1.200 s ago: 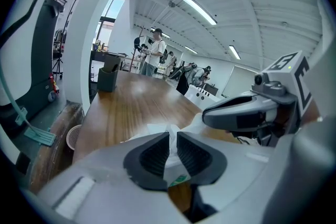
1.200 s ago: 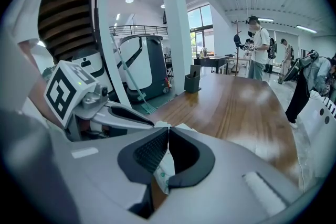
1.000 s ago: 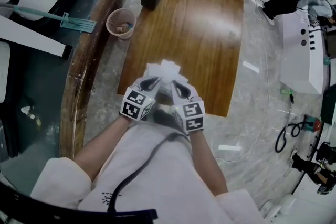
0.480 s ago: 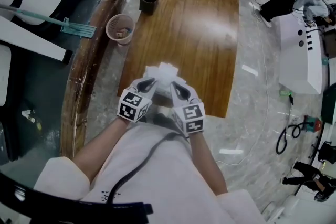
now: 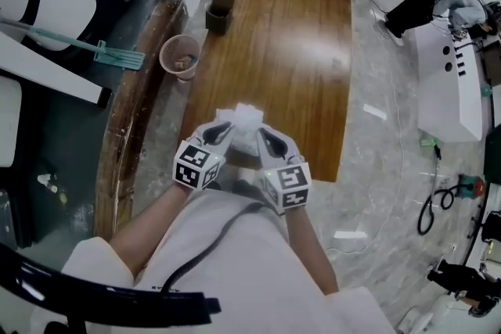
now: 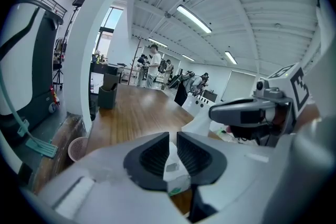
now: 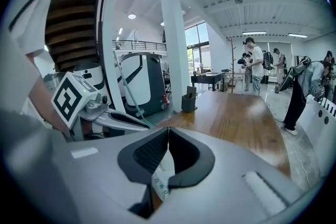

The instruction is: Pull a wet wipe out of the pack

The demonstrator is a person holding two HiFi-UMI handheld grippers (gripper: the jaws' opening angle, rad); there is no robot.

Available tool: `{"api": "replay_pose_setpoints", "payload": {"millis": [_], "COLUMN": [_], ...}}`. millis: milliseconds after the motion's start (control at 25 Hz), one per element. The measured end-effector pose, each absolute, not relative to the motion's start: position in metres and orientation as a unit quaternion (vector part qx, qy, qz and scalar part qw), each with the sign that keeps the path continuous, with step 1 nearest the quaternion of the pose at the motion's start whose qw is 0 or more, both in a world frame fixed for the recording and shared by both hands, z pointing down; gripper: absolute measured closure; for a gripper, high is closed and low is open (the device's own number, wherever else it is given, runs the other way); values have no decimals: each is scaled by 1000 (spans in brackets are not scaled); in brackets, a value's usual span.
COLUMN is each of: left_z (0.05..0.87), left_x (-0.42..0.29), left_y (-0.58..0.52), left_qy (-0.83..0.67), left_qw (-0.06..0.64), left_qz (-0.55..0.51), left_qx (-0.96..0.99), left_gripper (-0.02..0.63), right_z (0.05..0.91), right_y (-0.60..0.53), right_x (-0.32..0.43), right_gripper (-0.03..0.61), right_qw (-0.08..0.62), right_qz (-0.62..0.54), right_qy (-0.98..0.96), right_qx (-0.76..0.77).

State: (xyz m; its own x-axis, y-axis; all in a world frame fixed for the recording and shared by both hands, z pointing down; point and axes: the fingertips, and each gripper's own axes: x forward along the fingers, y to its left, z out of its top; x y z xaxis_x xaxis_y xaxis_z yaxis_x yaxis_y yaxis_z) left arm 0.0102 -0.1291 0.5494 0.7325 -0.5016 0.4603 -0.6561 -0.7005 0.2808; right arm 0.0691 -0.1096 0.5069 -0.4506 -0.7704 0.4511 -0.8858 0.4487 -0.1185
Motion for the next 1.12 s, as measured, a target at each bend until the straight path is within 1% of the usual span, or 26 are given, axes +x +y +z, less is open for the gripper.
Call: {"api": "replay_pose_setpoints", "payload": {"millis": [360, 480, 600, 760, 1120], "left_z": [521, 507, 486, 453, 389], "left_x": [12, 14, 16, 18, 20], "left_y": [-140, -143, -146, -151, -150], "left_qy": [-326, -329, -330, -328, -313], "left_qw": [199, 189, 175, 152, 104], "left_qz": [156, 143, 124, 98, 51], "left_qx": [911, 914, 919, 927, 942], "left_gripper": [561, 575, 596, 607, 607], "right_z": [478, 471, 457, 431, 366], "right_y": [-113, -112, -111, -109, -97], "right_x": [79, 80, 85, 95, 116], "right_gripper": [563, 563, 563, 563, 563], "right_qw": [137, 127, 106, 69, 5], "right_qz": [147, 145, 138, 128, 79], "right_qy": [-839, -841, -841, -839, -827], "right_qx": [506, 505, 511, 524, 557]}}
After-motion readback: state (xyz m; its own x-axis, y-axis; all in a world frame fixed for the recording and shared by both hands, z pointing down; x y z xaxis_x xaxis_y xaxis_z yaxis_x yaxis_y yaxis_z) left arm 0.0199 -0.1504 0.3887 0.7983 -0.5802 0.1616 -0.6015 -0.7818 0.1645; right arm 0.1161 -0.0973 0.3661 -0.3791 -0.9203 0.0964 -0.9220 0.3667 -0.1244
